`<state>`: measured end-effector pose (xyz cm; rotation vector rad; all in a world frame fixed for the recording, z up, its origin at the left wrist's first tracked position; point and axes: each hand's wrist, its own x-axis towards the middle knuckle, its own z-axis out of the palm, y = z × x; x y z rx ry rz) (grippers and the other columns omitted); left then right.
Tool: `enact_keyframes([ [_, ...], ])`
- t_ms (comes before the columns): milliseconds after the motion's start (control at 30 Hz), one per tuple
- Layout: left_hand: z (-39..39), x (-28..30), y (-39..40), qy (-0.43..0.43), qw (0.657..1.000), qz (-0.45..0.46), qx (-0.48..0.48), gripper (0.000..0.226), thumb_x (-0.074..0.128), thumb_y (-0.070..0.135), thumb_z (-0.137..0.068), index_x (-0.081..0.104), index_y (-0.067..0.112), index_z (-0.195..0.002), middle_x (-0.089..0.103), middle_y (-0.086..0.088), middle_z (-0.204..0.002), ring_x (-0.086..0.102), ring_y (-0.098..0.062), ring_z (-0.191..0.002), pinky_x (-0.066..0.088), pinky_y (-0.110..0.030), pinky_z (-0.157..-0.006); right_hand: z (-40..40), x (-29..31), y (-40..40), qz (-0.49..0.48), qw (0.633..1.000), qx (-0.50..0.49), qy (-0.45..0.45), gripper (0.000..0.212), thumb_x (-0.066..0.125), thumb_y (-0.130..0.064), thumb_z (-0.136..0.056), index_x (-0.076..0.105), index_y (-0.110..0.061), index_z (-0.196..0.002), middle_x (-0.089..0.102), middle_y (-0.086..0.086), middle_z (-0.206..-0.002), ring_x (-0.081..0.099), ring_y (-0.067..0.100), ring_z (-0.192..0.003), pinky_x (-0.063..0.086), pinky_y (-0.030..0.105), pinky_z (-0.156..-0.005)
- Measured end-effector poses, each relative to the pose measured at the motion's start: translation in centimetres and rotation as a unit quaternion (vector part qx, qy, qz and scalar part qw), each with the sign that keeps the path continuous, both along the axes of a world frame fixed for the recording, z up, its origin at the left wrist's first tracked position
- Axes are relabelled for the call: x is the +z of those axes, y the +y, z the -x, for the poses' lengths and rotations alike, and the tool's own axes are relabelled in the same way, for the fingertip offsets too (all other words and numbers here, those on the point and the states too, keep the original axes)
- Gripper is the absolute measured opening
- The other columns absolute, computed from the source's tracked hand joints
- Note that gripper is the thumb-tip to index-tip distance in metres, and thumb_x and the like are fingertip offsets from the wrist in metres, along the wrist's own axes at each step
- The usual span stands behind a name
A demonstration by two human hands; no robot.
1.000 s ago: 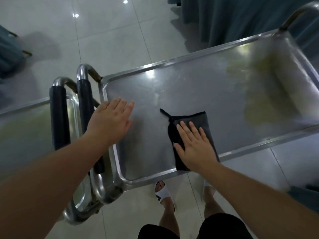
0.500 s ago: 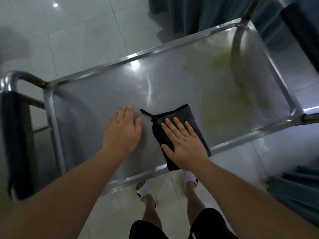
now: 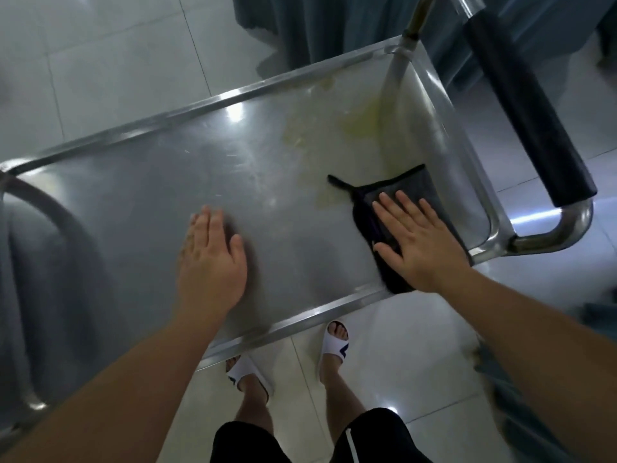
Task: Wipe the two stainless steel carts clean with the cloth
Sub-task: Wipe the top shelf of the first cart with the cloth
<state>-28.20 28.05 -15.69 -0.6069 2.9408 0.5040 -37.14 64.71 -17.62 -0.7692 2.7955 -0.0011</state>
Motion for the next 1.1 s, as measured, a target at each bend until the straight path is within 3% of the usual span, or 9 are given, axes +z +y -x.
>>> enact_keyframes([
  [167, 0.9, -1.1, 0.8, 0.002, 0.999, 0.022, 0.043, 0.06, 0.035, 0.039, -0.111, 0.022, 0.017, -0.166, 0.016, -0.008, -0.176, 0.011, -0.027, -0.162, 0.014, -0.05, -0.129, 3.2, 0.5, 6.4, -0.024, 0.999, -0.042, -0.008, 0.073, 0.007, -0.067, -0.103, -0.005, -0.031, -0.165, -0.006, -0.009, -0.173, -0.01, 0.012, -0.158, 0.005, 0.047, -0.129],
  [333, 0.4, -2.4, -0.7, 0.003, 0.996, 0.039, 0.079, 0.061, 0.03, 0.04, -0.113, 0.015, 0.02, -0.169, 0.011, -0.003, -0.177, 0.003, -0.021, -0.163, 0.004, -0.047, -0.132, 3.5, 0.3, 4.4, -0.001, 0.963, -0.27, 0.016, 0.073, 0.012, -0.063, -0.103, 0.001, -0.026, -0.165, -0.002, -0.005, -0.173, -0.007, 0.017, -0.159, -0.004, 0.046, -0.128],
  [467, 0.5, -3.6, -0.7, 0.033, 0.993, 0.042, 0.101, 0.066, 0.027, 0.045, -0.107, 0.022, 0.019, -0.168, 0.017, -0.003, -0.176, 0.008, -0.021, -0.163, 0.004, -0.045, -0.131, 1.1, -0.4, -2.1, 0.042, 0.918, -0.393, 0.023, 0.075, 0.013, -0.06, -0.104, 0.006, -0.017, -0.165, 0.006, 0.004, -0.173, 0.003, 0.026, -0.159, 0.008, 0.054, -0.127],
  [567, 0.6, -3.9, -0.6, 0.045, 0.992, 0.055, 0.104, 0.067, 0.028, 0.045, -0.105, 0.026, 0.018, -0.167, 0.022, -0.004, -0.175, 0.013, -0.022, -0.162, 0.005, -0.044, -0.131, -2.4, -0.6, -9.7, 0.062, 0.942, -0.327, 0.037, 0.074, 0.027, -0.055, -0.104, 0.02, -0.012, -0.163, 0.018, 0.01, -0.171, 0.015, 0.032, -0.157, 0.015, 0.055, -0.126],
  [667, 0.5, -4.3, -0.8, 0.05, 0.991, 0.063, 0.107, 0.067, 0.029, 0.043, -0.104, 0.029, 0.018, -0.166, 0.024, -0.003, -0.174, 0.015, -0.022, -0.162, 0.006, -0.043, -0.13, -5.2, -1.1, -17.9, 0.094, 0.972, -0.215, 0.018, 0.076, 0.037, -0.054, -0.101, 0.02, -0.016, -0.164, 0.016, 0.006, -0.172, 0.011, 0.027, -0.158, 0.008, 0.052, -0.127],
  [767, 0.5, -4.7, -0.9, 0.052, 0.99, 0.064, 0.113, 0.067, 0.029, 0.041, -0.103, 0.031, 0.017, -0.165, 0.026, -0.003, -0.173, 0.017, -0.021, -0.161, 0.007, -0.043, -0.13, -5.0, -1.3, -23.0, 0.122, 0.992, -0.019, -0.018, 0.072, 0.036, -0.052, -0.102, 0.017, -0.022, -0.165, 0.01, -0.002, -0.173, 0.0, 0.021, -0.159, 0.009, 0.052, -0.126],
  [900, 0.4, -5.1, -1.0, 0.048, 0.991, 0.063, 0.111, 0.066, 0.028, 0.04, -0.103, 0.034, 0.011, -0.163, 0.029, -0.006, -0.172, 0.016, -0.022, -0.161, 0.006, -0.044, -0.131, -0.6, -1.5, -22.0, 0.086, 0.972, 0.215, -0.033, 0.068, 0.025, -0.056, -0.104, 0.013, -0.028, -0.165, 0.006, -0.008, -0.172, -0.006, 0.016, -0.159, -0.001, 0.047, -0.128],
  [1000, 0.2, -5.2, -1.1, 0.054, 0.991, 0.067, 0.102, 0.065, 0.032, 0.041, -0.103, 0.031, 0.017, -0.164, 0.027, -0.005, -0.173, 0.016, -0.022, -0.161, 0.005, -0.042, -0.13, 3.6, -1.3, -17.6, 0.072, 0.975, 0.208, -0.018, 0.071, 0.03, -0.059, -0.101, 0.015, -0.032, -0.165, 0.011, -0.01, -0.171, 0.003, 0.014, -0.159, 0.0, 0.043, -0.128],
  [1100, 0.2, -5.0, -1.1, 0.052, 0.992, 0.062, 0.097, 0.067, 0.032, 0.042, -0.103, 0.026, 0.02, -0.166, 0.023, -0.002, -0.174, 0.013, -0.021, -0.162, 0.006, -0.044, -0.13, 8.8, -0.5, -11.6, 0.056, 0.995, 0.076, 0.013, 0.073, 0.034, -0.059, -0.099, 0.021, -0.029, -0.164, 0.019, -0.006, -0.17, 0.014, 0.019, -0.158, 0.008, 0.045, -0.128],
])
